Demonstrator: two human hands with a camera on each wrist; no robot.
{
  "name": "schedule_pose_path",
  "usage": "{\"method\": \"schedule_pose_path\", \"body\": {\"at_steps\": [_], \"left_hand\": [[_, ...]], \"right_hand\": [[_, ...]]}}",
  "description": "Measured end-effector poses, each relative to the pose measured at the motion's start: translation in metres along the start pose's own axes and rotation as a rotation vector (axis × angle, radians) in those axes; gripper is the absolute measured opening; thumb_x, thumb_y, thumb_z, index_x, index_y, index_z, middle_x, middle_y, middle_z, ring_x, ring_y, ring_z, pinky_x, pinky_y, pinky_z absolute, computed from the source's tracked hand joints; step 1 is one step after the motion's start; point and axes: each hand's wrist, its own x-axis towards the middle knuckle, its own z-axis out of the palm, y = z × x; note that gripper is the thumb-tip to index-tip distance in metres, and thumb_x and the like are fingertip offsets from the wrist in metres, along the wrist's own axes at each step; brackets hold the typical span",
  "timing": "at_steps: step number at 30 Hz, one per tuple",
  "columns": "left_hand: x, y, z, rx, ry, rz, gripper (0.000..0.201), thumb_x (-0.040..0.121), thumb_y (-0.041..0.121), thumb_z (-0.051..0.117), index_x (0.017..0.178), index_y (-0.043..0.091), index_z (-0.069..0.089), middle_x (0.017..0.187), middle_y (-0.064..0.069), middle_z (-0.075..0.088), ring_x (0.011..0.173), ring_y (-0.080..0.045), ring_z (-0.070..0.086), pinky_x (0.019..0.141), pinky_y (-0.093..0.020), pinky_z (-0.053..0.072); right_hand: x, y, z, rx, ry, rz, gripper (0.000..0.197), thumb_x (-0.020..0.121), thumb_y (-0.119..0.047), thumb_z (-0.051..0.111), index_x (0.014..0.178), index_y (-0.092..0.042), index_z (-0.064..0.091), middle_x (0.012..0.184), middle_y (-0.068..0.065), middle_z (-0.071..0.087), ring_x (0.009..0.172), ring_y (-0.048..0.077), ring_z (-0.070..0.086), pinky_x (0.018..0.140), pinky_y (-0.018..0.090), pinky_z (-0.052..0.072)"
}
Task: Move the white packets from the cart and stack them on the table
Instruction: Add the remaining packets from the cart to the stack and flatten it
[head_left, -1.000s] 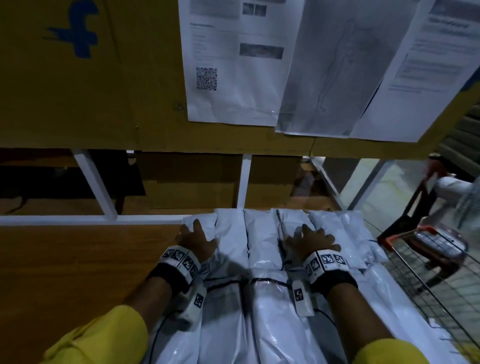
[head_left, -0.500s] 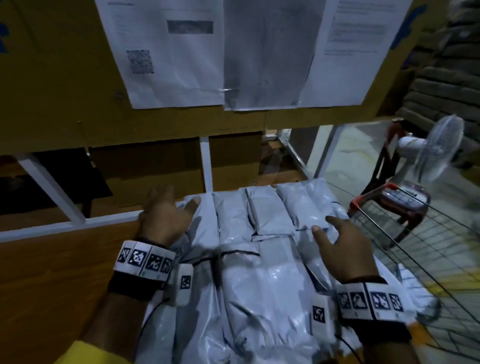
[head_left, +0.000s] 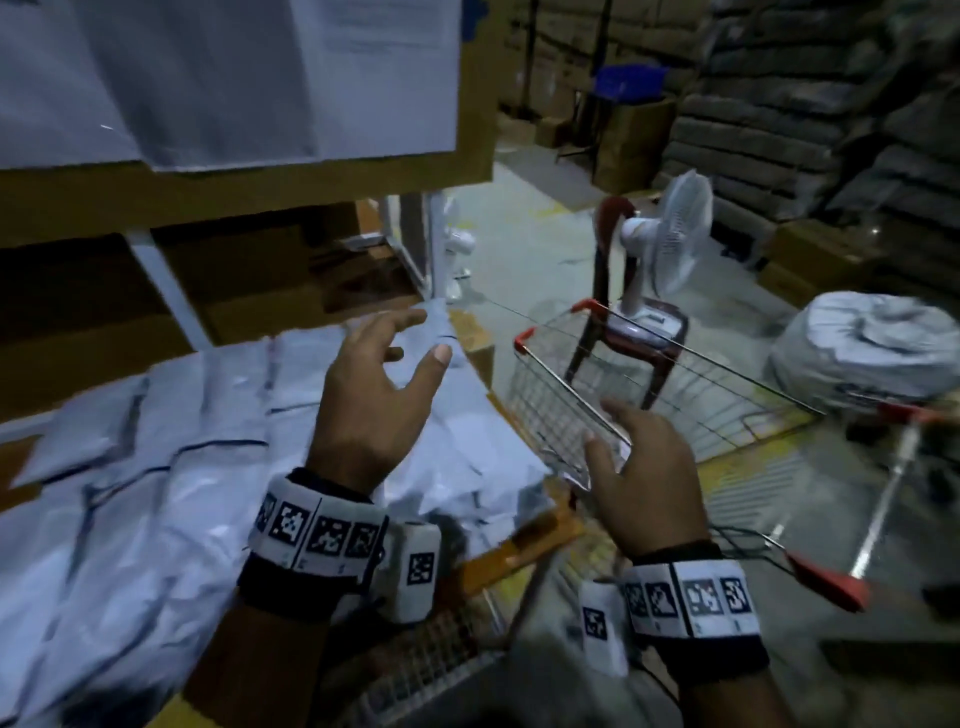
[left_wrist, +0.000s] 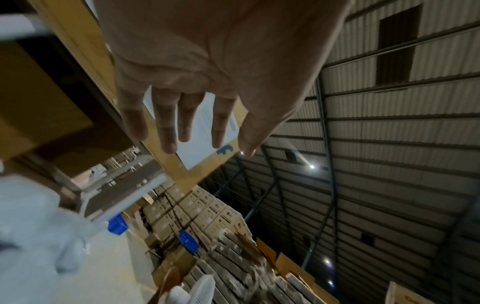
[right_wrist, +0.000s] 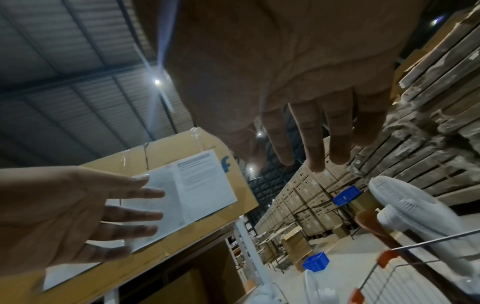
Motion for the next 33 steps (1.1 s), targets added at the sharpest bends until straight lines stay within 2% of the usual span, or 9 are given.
{"method": "schedule_pose_path", "body": {"at_steps": [4, 7, 12, 15, 19, 22, 24, 30, 33], "left_hand": [[-0.020, 0.033, 0.079, -0.055, -0.063, 0.029, 0.036, 0.094, 0.042, 0.067, 0.128, 0.033, 0.061, 0.129, 0.013, 0.059, 0.110, -0.004, 0.060, 0.093, -0.035, 0.054], [-0.028, 0.048, 0.124, -0.080, -0.116, 0.039, 0.040, 0.089, 0.050, 0.066, 0.126, 0.034, 0.062, 0.122, 0.012, 0.062, 0.104, -0.006, 0.062, 0.092, -0.038, 0.055], [-0.020, 0.066, 0.185, -0.083, -0.196, 0.059, 0.044, 0.087, 0.056, 0.063, 0.127, 0.037, 0.060, 0.123, 0.011, 0.063, 0.108, -0.008, 0.062, 0.092, -0.041, 0.056], [-0.001, 0.073, 0.220, -0.046, -0.229, 0.091, 0.040, 0.091, 0.049, 0.065, 0.128, 0.034, 0.060, 0.118, 0.007, 0.063, 0.103, -0.011, 0.062, 0.091, -0.041, 0.056], [0.036, 0.080, 0.277, 0.001, -0.312, 0.069, 0.039, 0.094, 0.042, 0.065, 0.131, 0.030, 0.059, 0.125, 0.005, 0.058, 0.108, -0.012, 0.057, 0.090, -0.036, 0.053], [0.079, 0.080, 0.334, 0.051, -0.436, 0.053, 0.041, 0.094, 0.043, 0.064, 0.133, 0.030, 0.058, 0.133, 0.006, 0.057, 0.112, -0.012, 0.057, 0.087, -0.030, 0.048], [0.109, 0.076, 0.378, 0.094, -0.532, 0.064, 0.042, 0.094, 0.045, 0.064, 0.132, 0.029, 0.060, 0.134, 0.003, 0.058, 0.115, -0.015, 0.058, 0.090, -0.031, 0.047], [0.171, 0.028, 0.517, 0.270, -0.747, -0.002, 0.044, 0.088, 0.055, 0.061, 0.125, 0.030, 0.063, 0.130, -0.001, 0.064, 0.117, -0.023, 0.060, 0.100, -0.040, 0.049], [0.182, -0.016, 0.586, 0.349, -0.843, -0.051, 0.032, 0.096, 0.040, 0.059, 0.124, 0.024, 0.063, 0.128, -0.006, 0.065, 0.120, -0.027, 0.059, 0.097, -0.032, 0.046]], "right_hand": [[-0.010, 0.060, -0.049, -0.007, 0.029, 0.045, 0.036, 0.092, -0.028, 0.064, 0.126, -0.018, 0.064, 0.119, 0.006, 0.064, 0.112, 0.027, 0.058, 0.098, 0.044, 0.047], [-0.013, 0.096, -0.076, 0.009, 0.046, 0.074, 0.035, 0.091, -0.024, 0.067, 0.125, -0.015, 0.065, 0.117, 0.006, 0.066, 0.110, 0.026, 0.059, 0.096, 0.037, 0.045], [0.002, 0.146, -0.094, 0.023, 0.074, 0.175, 0.036, 0.094, -0.030, 0.063, 0.129, -0.018, 0.063, 0.123, 0.000, 0.064, 0.116, 0.020, 0.057, 0.103, 0.042, 0.045], [0.020, 0.170, -0.090, 0.032, 0.084, 0.203, 0.036, 0.094, -0.031, 0.063, 0.128, -0.021, 0.063, 0.122, 0.000, 0.065, 0.115, 0.021, 0.057, 0.101, 0.043, 0.046], [0.054, 0.205, -0.077, 0.042, 0.087, 0.238, 0.034, 0.093, -0.029, 0.064, 0.126, -0.021, 0.064, 0.120, 0.000, 0.066, 0.114, 0.021, 0.058, 0.100, 0.044, 0.048], [0.086, 0.236, -0.064, 0.037, 0.091, 0.283, 0.034, 0.093, -0.029, 0.064, 0.126, -0.021, 0.065, 0.119, 0.000, 0.066, 0.112, 0.021, 0.059, 0.098, 0.042, 0.048], [0.111, 0.258, -0.055, 0.030, 0.075, 0.319, 0.034, 0.093, -0.028, 0.064, 0.127, -0.021, 0.065, 0.119, 0.000, 0.066, 0.112, 0.021, 0.058, 0.098, 0.041, 0.048], [0.194, 0.331, -0.020, -0.026, 0.012, 0.325, 0.034, 0.092, -0.025, 0.061, 0.126, -0.020, 0.064, 0.117, 0.004, 0.065, 0.113, 0.026, 0.058, 0.099, 0.047, 0.047], [0.245, 0.375, 0.007, -0.023, -0.038, 0.361, 0.036, 0.091, -0.030, 0.057, 0.123, -0.018, 0.066, 0.114, 0.008, 0.067, 0.107, 0.030, 0.061, 0.094, 0.047, 0.050]]}}
